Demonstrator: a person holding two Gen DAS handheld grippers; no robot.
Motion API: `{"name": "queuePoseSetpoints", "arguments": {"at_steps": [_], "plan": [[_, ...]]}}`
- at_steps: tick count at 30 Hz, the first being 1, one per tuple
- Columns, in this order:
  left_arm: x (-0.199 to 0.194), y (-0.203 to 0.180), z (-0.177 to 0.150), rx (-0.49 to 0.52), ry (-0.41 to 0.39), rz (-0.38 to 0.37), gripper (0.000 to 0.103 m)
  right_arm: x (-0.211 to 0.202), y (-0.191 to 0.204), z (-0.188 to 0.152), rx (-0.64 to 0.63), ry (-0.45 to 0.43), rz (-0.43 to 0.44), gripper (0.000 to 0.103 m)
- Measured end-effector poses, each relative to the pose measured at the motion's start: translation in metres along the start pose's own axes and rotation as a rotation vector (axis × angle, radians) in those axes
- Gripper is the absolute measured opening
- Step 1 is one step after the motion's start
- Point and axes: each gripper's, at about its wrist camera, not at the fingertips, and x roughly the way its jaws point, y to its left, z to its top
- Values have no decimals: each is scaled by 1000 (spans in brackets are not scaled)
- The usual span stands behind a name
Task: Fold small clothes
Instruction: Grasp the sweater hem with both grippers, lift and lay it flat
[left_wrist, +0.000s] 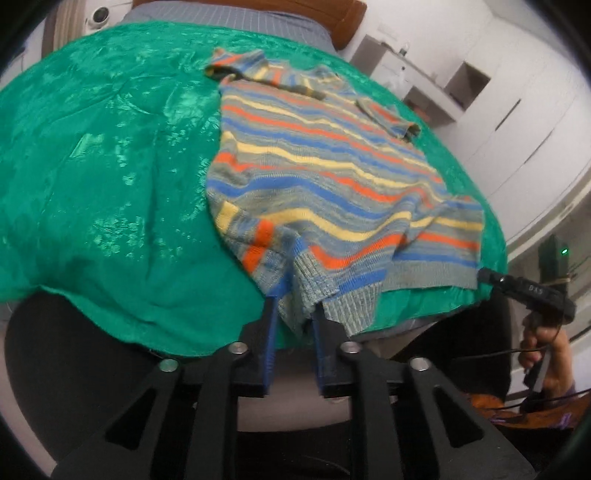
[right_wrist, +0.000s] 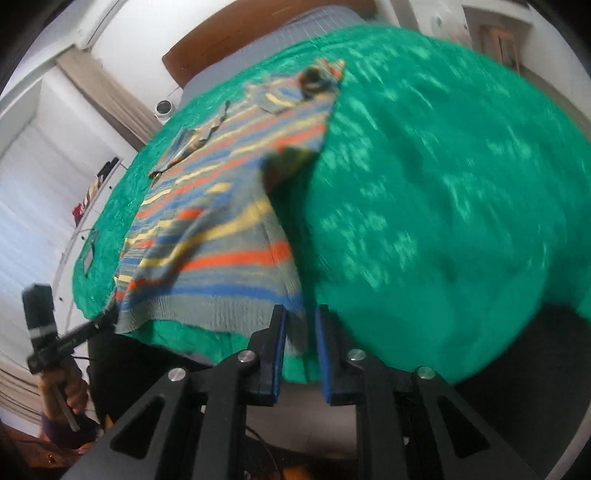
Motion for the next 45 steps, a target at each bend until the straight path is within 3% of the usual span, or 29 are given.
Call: {"name": "queuePoseSetpoints", "arguments": {"at_steps": [1,2,3,4,7,8,9,10,11,12,14,19,24,27,30,34,37,38,40,42,45], "plan": [[-3,1,0,-2,-19,-10,47,-3,-3,1,11,-11,21,25],[-7,3,2,-4,-43,-12,58,-6,-4,3,13,-23,37,41],[-9,4,3,-6,-66,-9,60,-6,-4,7,10,-35,49,56],[-9,5,5,-8,-80,-6,60,-6,-2,11,0,-53,75,60],[11,7,15,-17,-65,19,59,8,7,21,-40,-44,142,63],[19,7,17,-15,-49,34,50,16,8,24,-50,-27,157,63],[27,6,16,-13,-26,41,41,26,10,26,-57,-3,159,62],[33,5,16,-11,-5,42,22,35,11,26,-63,30,156,58],[36,3,15,-6,3,52,10,39,11,25,-63,52,145,34],[34,1,13,6,-2,63,9,39,10,24,-57,61,133,7],[25,2,12,6,-15,76,3,29,5,21,-34,59,124,7],[-1,14,5,-31,-20,131,0,-12,-6,5,9,36,34,6],[13,25,-4,-48,24,186,0,8,-25,-6,58,64,-29,6],[7,16,-7,-2,21,214,2,18,-23,-9,12,71,-74,6],[-15,11,-3,28,-6,242,10,12,-21,-9,-6,82,-83,10],[-45,-1,19,58,-94,261,55,-19,-24,-1,-30,77,-158,19],[-61,-18,46,110,-192,234,76,-59,-2,33,-172,1,-262,21],[-65,-26,56,129,-230,213,88,-70,9,47,-232,-28,-289,26],[-63,-38,75,155,-294,177,99,-86,39,82,-366,-99,-330,47],[-43,-48,95,182,-344,142,99,-86,71,119,-503,-153,-346,74],[8,-55,112,186,-367,113,99,-34,108,184,-667,-124,-299,76]]}}
